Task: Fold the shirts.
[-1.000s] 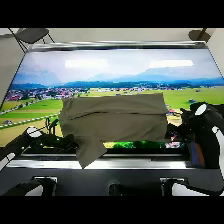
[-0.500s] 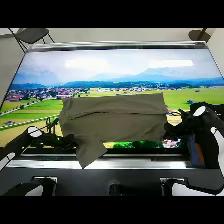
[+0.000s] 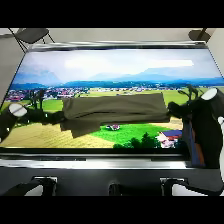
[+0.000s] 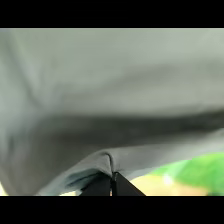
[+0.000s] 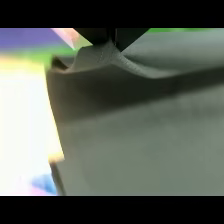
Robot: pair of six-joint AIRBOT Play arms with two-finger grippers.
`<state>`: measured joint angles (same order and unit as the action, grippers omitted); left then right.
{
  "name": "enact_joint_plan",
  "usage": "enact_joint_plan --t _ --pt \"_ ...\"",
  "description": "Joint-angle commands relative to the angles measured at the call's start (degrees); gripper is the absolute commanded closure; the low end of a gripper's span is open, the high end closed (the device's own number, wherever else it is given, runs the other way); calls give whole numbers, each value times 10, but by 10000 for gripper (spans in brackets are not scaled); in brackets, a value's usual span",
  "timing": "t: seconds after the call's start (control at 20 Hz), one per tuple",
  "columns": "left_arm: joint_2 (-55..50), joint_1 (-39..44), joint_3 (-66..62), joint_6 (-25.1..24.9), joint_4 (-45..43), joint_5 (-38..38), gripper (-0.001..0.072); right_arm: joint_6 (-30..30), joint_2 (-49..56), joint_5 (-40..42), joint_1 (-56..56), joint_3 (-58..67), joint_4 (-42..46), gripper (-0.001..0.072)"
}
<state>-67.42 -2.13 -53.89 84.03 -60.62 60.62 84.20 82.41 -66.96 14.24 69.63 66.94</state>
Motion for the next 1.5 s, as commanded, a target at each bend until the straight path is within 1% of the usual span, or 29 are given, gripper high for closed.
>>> enact_joint_plan --t 0.0,0.1,0.2,0.25,0.4,0.55,0.7,0.75,0.8,0.85,0.9,0.95,1.0,1.1,1.15,1.2,1.35,1.45 --pt "-86 -4 -122 4 -14 3 684 26 51 95 -51 87 34 673" --pt "-154 -5 -189 4 -14 10 683 39 103 97 -68 137 64 672" --pt "-224 -5 -251 4 -14 38 682 61 146 98 -71 175 52 672" --pt "-252 -5 -274 4 -14 49 682 72 161 104 -71 181 47 672" --pt "-315 -5 -323 4 -14 53 682 74 191 94 -71 181 64 671" --pt "-344 -1 -332 4 -13 59 681 95 215 61 -71 181 69 669" --pt "-349 -1 -333 4 -14 76 678 99 214 58 -71 182 67 668" --pt "-346 -4 -333 4 -14 79 656 99 206 58 -69 183 73 664" --pt "-342 -9 -333 4 -14 81 494 99 197 58 -62 183 76 576" --pt "-339 -15 -333 4 -14 89 289 98 189 57 -52 183 76 397" --pt "-336 -21 -335 4 -14 101 224 92 181 55 -38 183 68 255" --pt "-331 -29 -337 4 -14 116 225 78 177 50 -18 183 47 164" --pt "-325 -35 -337 4 -14 126 225 62 178 40 3 183 11 106" --pt "-312 -45 -337 4 -13 137 226 19 194 8 45 183 -82 16" --pt "-304 -47 -337 4 -14 138 225 0 208 -8 61 183 -125 9" --pt "-295 -47 -337 4 -13 138 225 -8 221 -17 70 183 -150 9" --pt "-267 -45 -337 4 -13 138 225 -26 249 -21 73 183 -158 9" --pt "-249 -45 -337 4 -13 137 226 -26 261 -21 69 183 -160 11"
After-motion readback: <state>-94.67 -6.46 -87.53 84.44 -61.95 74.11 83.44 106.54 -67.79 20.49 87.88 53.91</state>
